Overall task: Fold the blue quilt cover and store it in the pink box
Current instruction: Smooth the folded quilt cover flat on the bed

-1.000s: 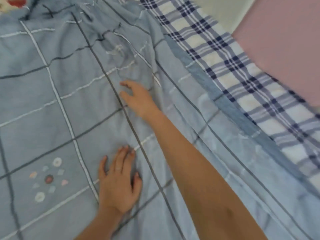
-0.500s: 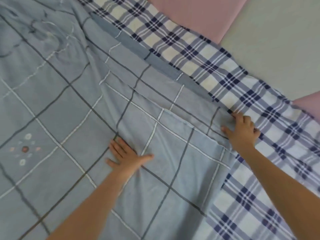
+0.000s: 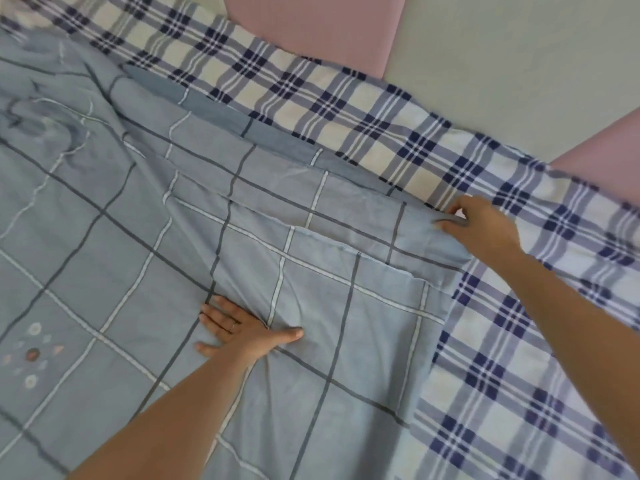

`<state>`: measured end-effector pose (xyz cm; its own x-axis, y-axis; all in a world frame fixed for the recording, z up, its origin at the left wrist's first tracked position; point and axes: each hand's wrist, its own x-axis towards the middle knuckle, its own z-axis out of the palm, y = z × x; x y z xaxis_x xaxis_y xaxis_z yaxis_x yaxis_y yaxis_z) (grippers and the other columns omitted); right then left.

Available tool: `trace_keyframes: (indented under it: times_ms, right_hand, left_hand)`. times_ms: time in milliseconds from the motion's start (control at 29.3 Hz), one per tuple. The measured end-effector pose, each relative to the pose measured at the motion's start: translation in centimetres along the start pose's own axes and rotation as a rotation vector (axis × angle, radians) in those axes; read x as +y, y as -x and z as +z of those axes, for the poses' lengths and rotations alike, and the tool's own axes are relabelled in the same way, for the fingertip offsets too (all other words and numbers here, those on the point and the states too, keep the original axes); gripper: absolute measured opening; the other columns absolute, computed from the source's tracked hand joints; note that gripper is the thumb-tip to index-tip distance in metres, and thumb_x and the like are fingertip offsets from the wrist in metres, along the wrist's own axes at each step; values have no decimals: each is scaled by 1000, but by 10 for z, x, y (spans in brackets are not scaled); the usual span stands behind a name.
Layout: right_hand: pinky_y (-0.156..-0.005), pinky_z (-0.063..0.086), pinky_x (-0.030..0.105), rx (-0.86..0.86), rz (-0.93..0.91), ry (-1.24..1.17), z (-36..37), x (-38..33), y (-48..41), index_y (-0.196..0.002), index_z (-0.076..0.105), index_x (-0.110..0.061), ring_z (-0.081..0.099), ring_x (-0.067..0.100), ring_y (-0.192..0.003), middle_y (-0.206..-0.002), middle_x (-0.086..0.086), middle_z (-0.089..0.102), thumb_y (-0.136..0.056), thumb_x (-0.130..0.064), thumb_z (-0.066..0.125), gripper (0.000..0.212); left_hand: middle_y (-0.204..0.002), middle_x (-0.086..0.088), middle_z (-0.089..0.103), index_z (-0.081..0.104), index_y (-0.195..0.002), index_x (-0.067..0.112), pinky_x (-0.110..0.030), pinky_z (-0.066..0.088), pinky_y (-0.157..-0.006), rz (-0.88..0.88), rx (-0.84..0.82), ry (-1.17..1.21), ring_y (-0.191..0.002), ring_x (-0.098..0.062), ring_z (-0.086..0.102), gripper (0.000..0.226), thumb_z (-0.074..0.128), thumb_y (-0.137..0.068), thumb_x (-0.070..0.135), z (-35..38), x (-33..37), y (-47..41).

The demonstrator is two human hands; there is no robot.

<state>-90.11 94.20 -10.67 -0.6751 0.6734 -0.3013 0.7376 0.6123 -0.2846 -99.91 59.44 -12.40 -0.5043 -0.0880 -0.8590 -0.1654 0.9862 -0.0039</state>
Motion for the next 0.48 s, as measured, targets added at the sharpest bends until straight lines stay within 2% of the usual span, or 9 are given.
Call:
trace_keyframes:
  times_ms: [103,205,308,410,478]
  right_hand:
    - [-67,35,30,-98,-72,35,-13,4,-4,-88,54,-21,54,21,-78,-83,-3,54,-86,-43,64,25]
    - [-59,35,30,-80,-119,27,-27,11,-9,-85,57,-18,57,22,-72,-70,-3,57,-86,-43,64,25]
    - [-52,33,27,-22,-37,-48,-37,15,-11,-78,55,-15,51,19,-62,-63,-2,52,-86,-40,65,28]
    - [-50,34,26,4,57,-228,-32,17,-7,-78,58,-8,44,16,-55,-61,2,50,-84,-33,70,28]
    - [-50,34,26,38,73,-266,-27,17,-2,-79,61,-7,44,15,-55,-62,3,51,-85,-29,70,24]
  left_hand:
    - [-145,-18,-41,-40,-133,1,-61,-10,-109,-1,0,-30,-137,-31,-35,162,69,-45,82,0,1,3]
    - [-146,-19,-41,-40,-133,0,-61,-9,-109,-5,-4,-41,-137,-32,-35,163,67,-44,83,-1,2,6]
    - [-145,-19,-41,-40,-134,0,-61,-8,-109,1,-15,-37,-136,-32,-35,164,67,-42,84,-1,3,7]
    - [-145,-18,-42,-40,-135,1,-61,-9,-109,1,-22,-31,-136,-31,-36,166,67,-40,85,-1,2,5]
    - [-145,-18,-42,-40,-134,2,-61,-10,-109,1,-26,-27,-136,-31,-36,166,68,-39,84,0,2,4]
